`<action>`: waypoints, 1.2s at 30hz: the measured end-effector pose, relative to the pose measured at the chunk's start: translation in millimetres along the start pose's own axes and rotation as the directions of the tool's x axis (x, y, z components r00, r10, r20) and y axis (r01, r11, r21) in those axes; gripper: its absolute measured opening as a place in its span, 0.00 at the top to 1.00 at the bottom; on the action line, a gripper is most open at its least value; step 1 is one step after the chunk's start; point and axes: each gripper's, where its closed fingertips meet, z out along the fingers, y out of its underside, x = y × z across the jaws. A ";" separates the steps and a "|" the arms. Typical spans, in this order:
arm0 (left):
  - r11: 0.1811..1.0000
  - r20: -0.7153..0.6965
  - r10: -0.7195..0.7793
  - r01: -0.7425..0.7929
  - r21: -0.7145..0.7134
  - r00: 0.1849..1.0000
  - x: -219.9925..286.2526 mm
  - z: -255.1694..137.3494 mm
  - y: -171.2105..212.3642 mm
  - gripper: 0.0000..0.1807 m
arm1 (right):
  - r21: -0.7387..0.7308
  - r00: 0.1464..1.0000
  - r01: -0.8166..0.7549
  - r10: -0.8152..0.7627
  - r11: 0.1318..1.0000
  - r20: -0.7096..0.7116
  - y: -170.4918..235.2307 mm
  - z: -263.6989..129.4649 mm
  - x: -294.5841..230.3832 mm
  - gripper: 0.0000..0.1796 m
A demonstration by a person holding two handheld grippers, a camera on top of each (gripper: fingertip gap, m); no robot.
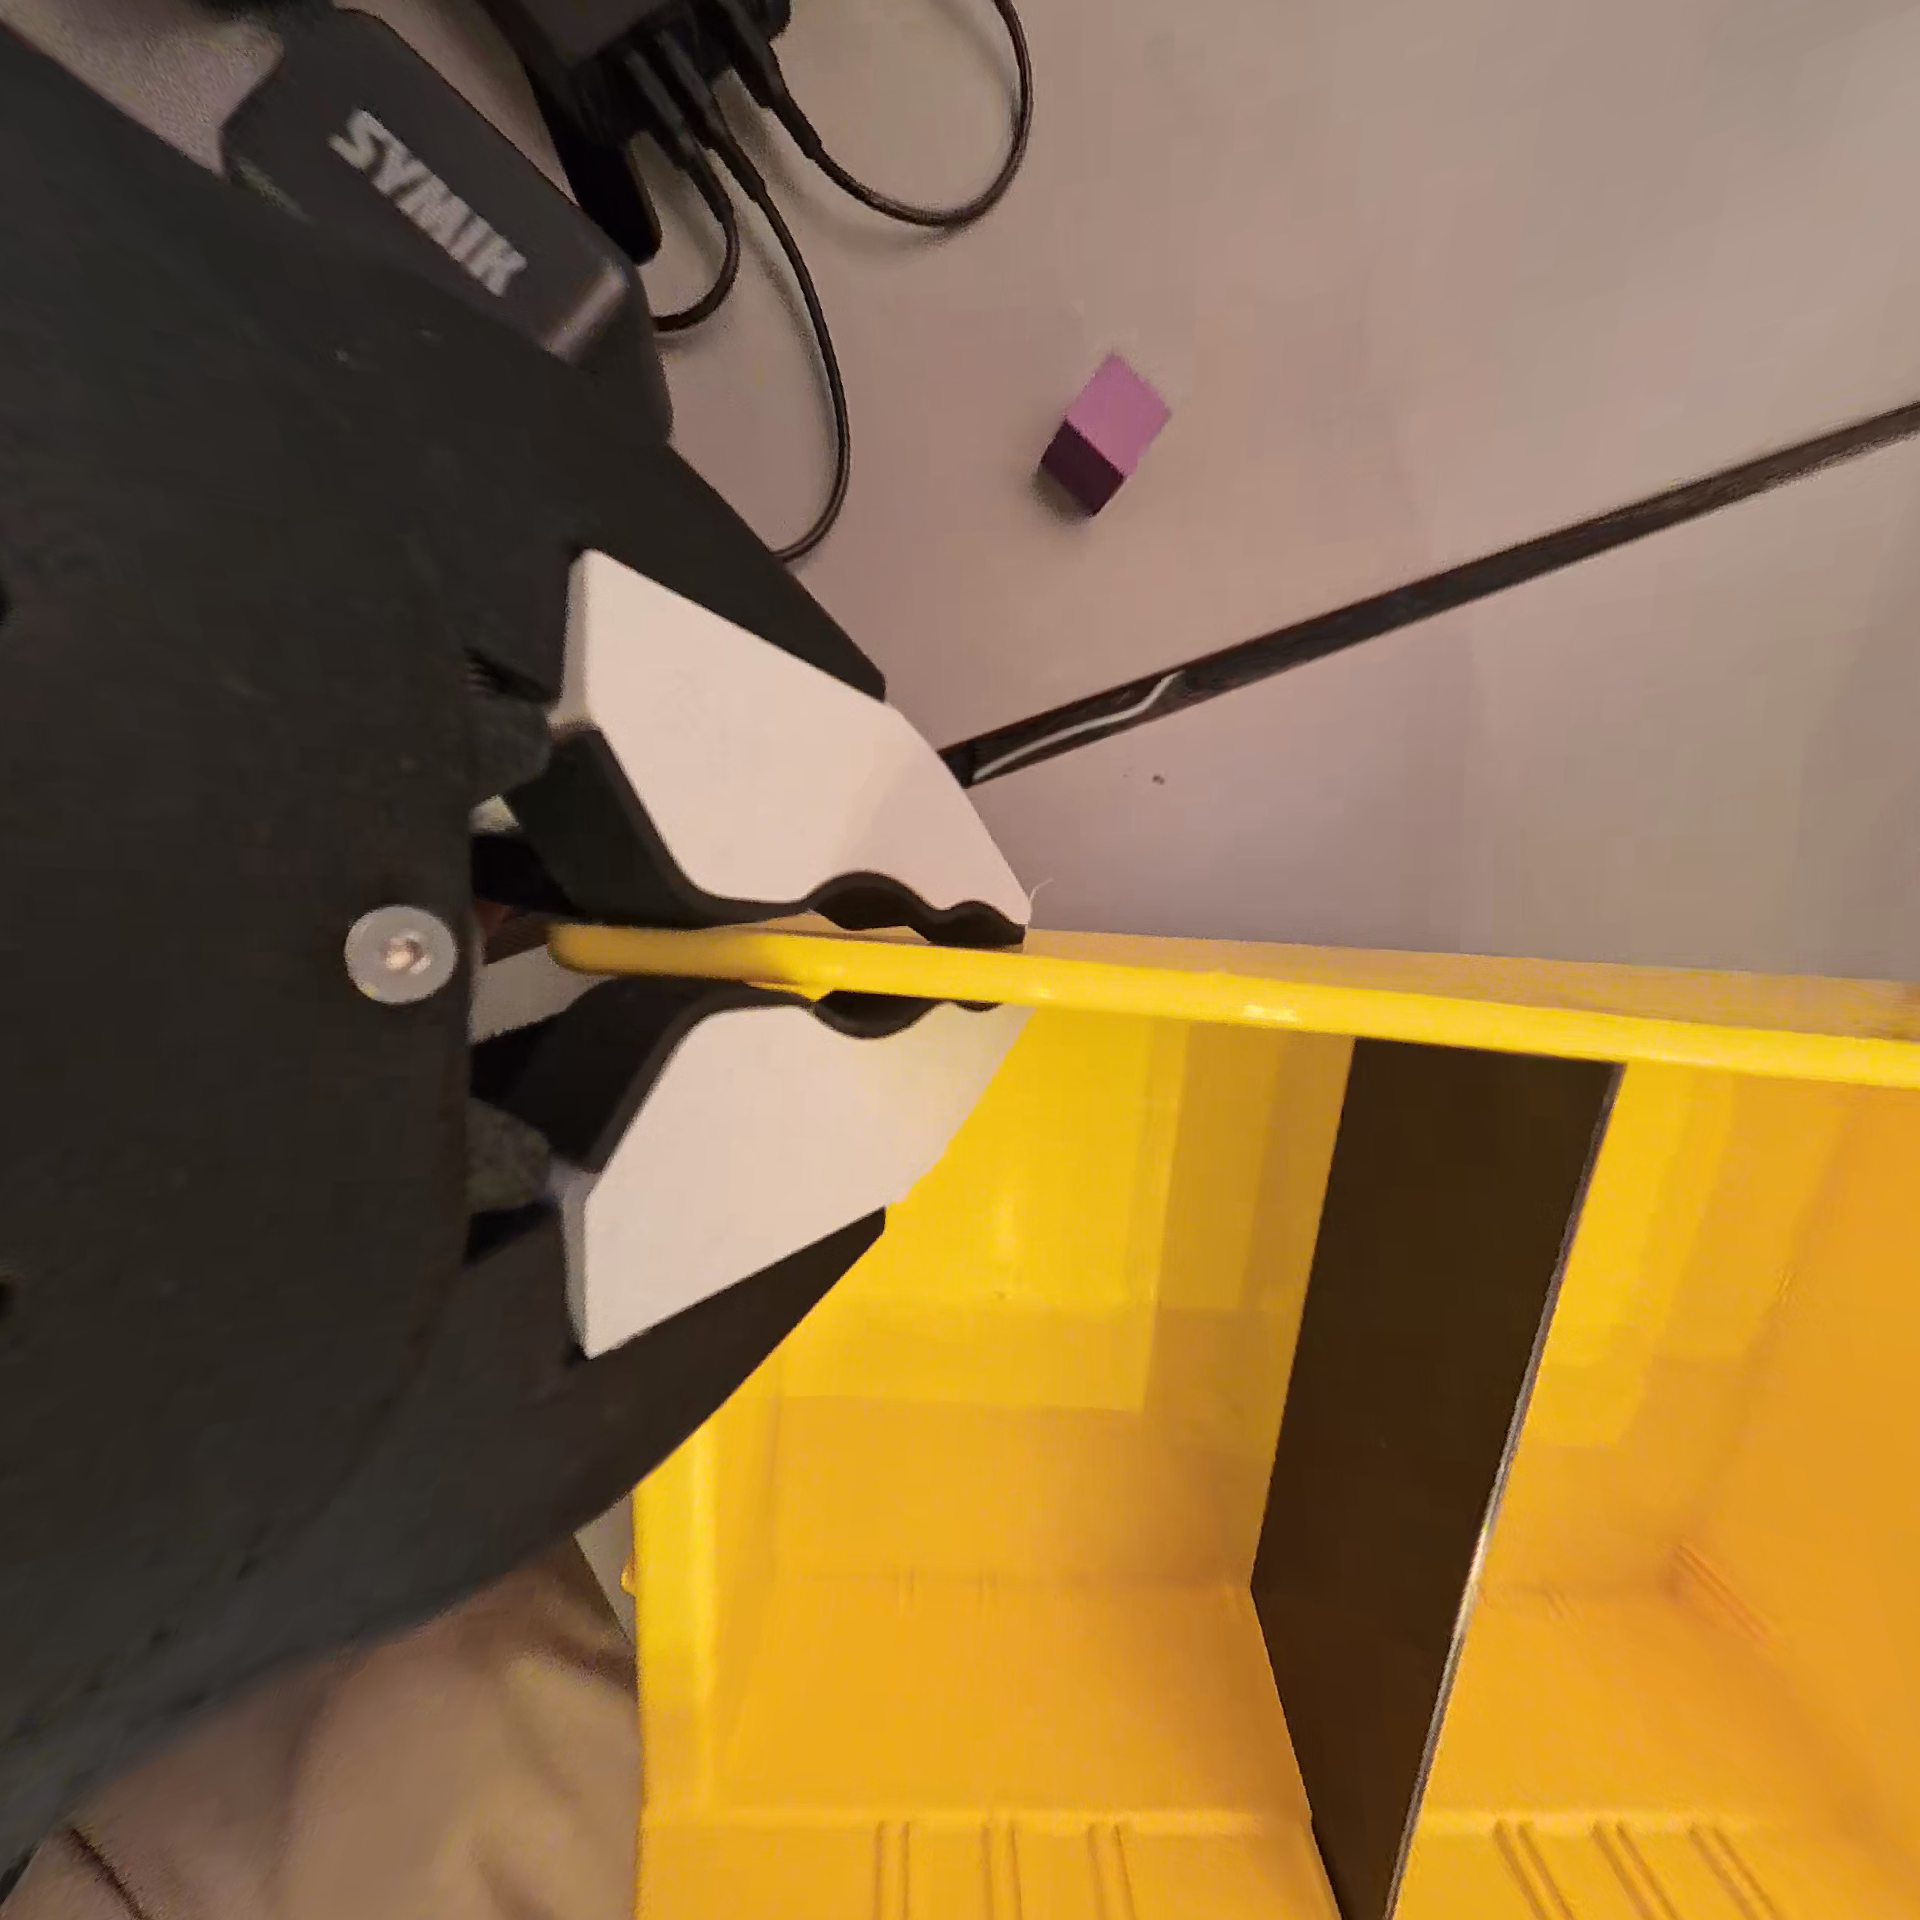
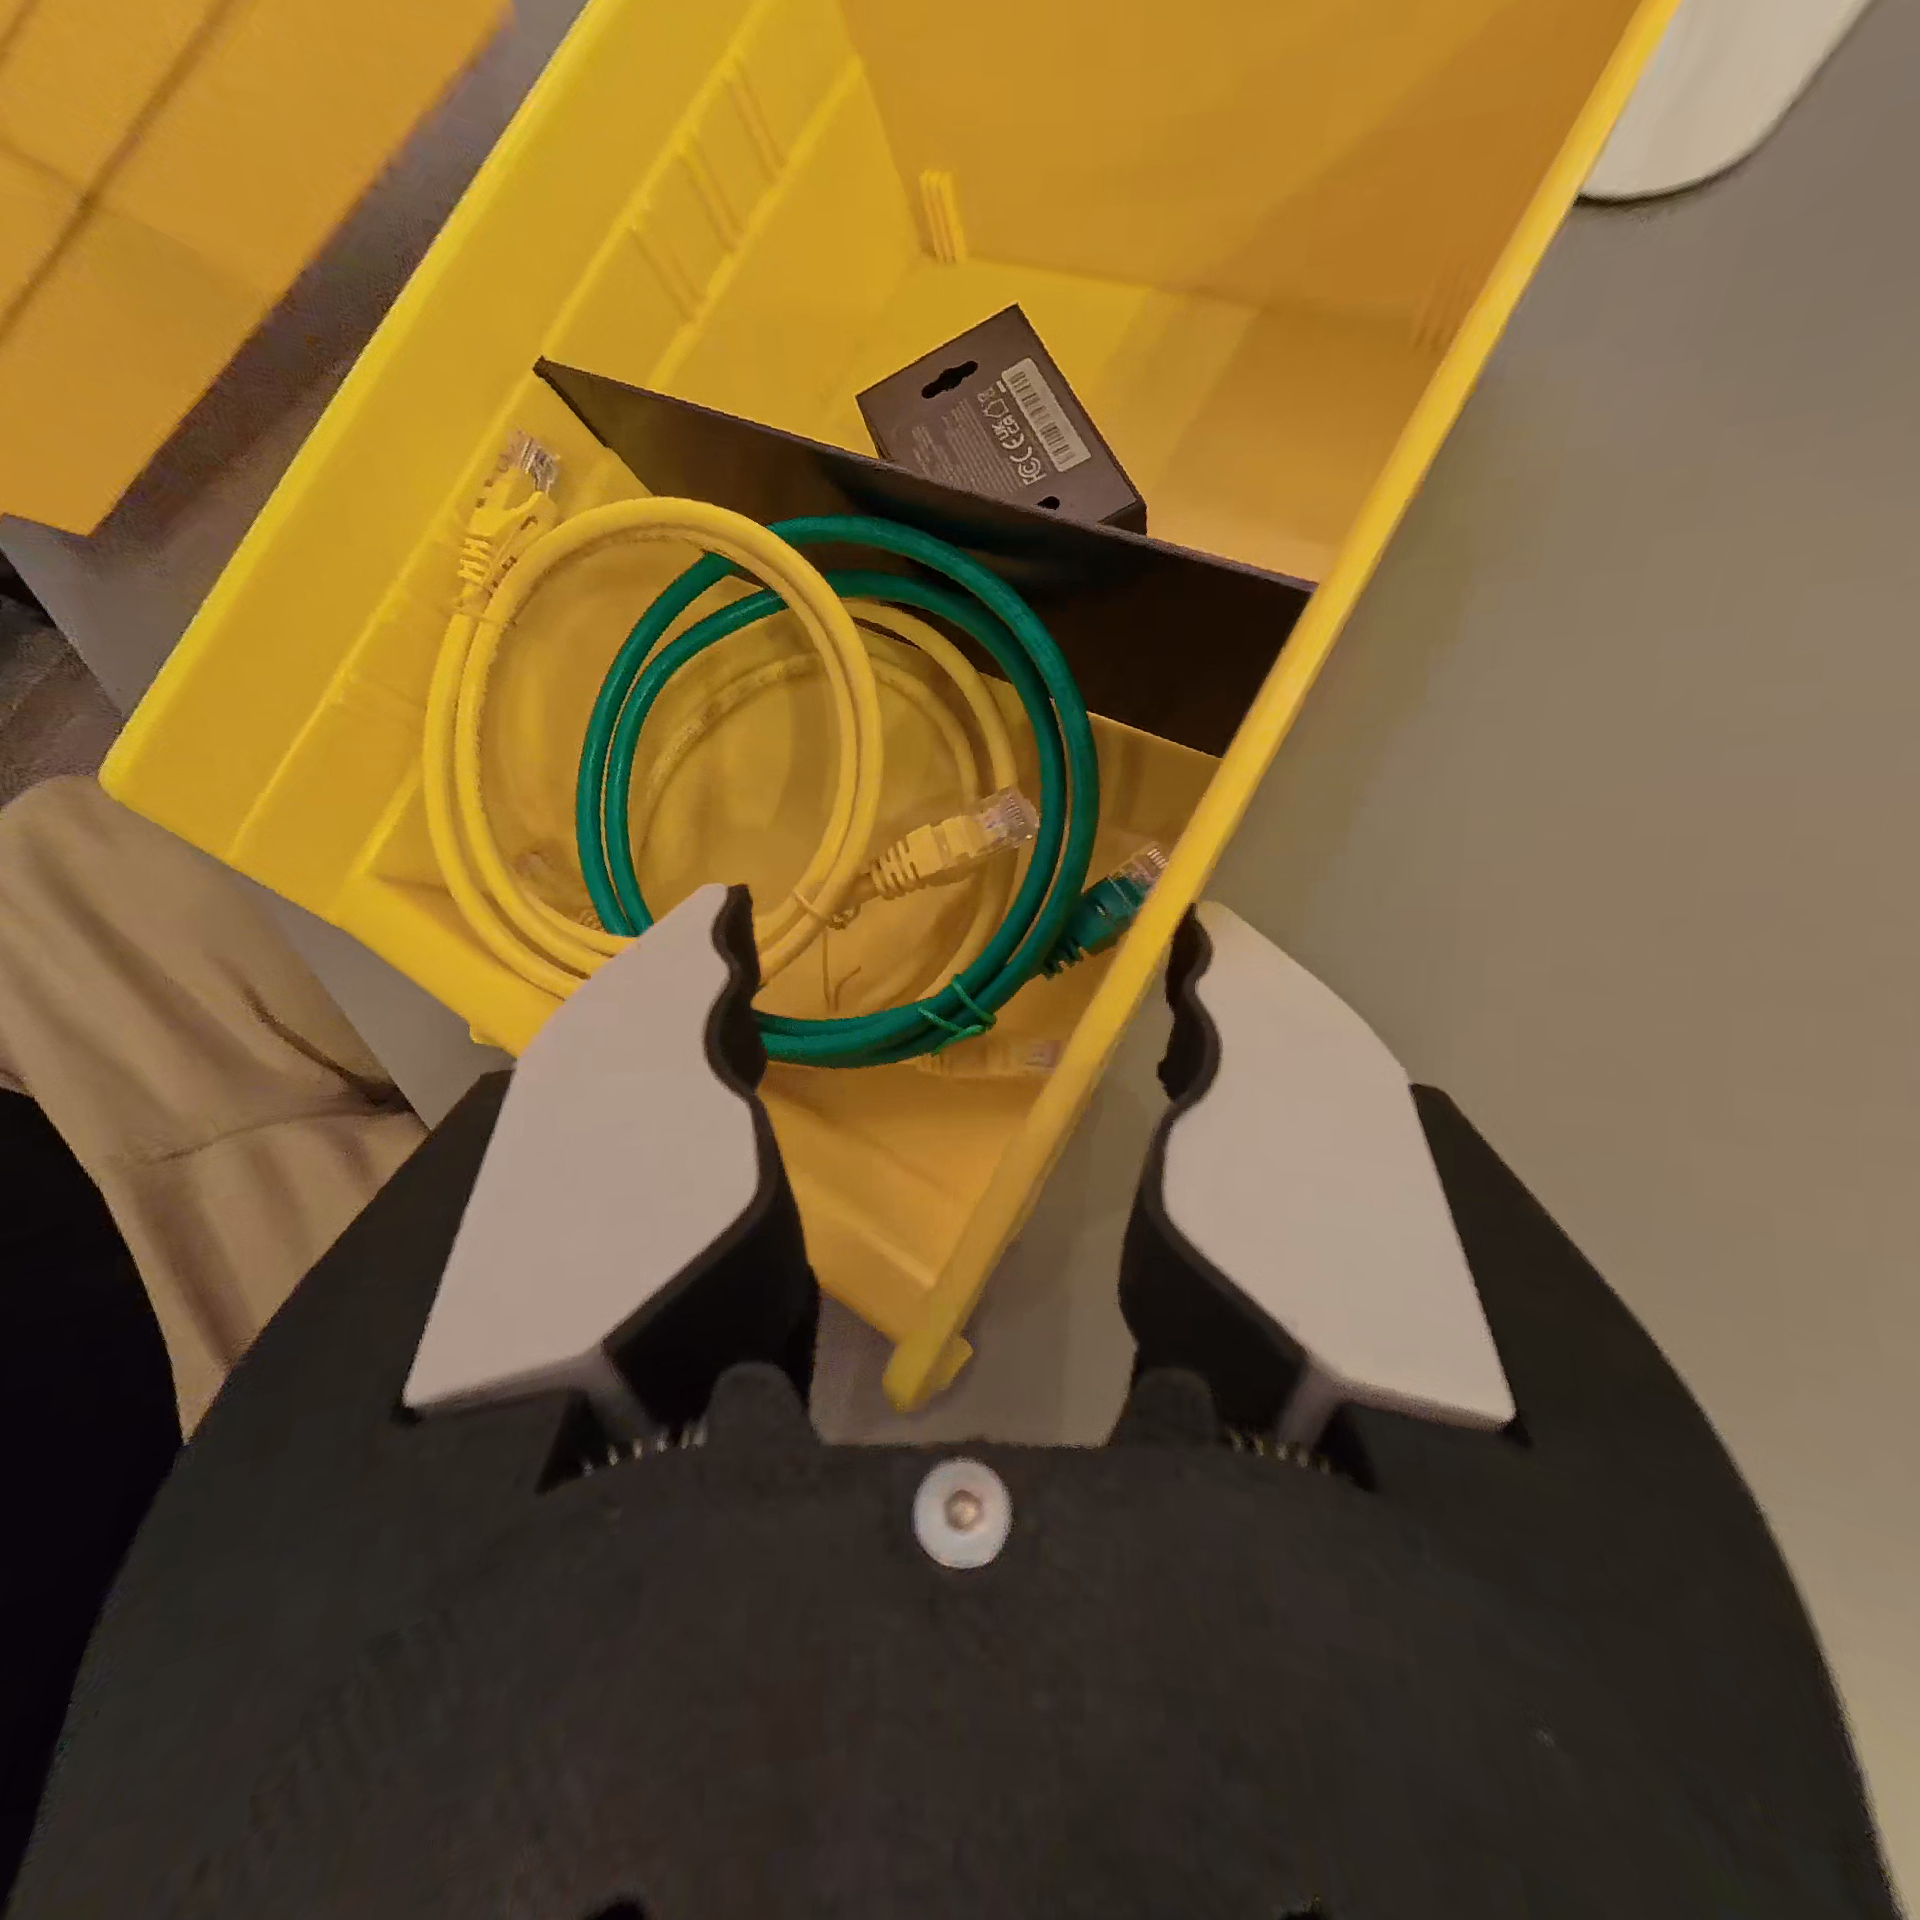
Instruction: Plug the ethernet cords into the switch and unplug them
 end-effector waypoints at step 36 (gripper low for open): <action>0.944 -0.337 0.204 -0.094 0.315 0.919 333.6 64.5 -186.3 0.98 | 0.622 0.999 0.047 -0.031 0.781 -0.037 -80.8 -147.7 -57.6 0.33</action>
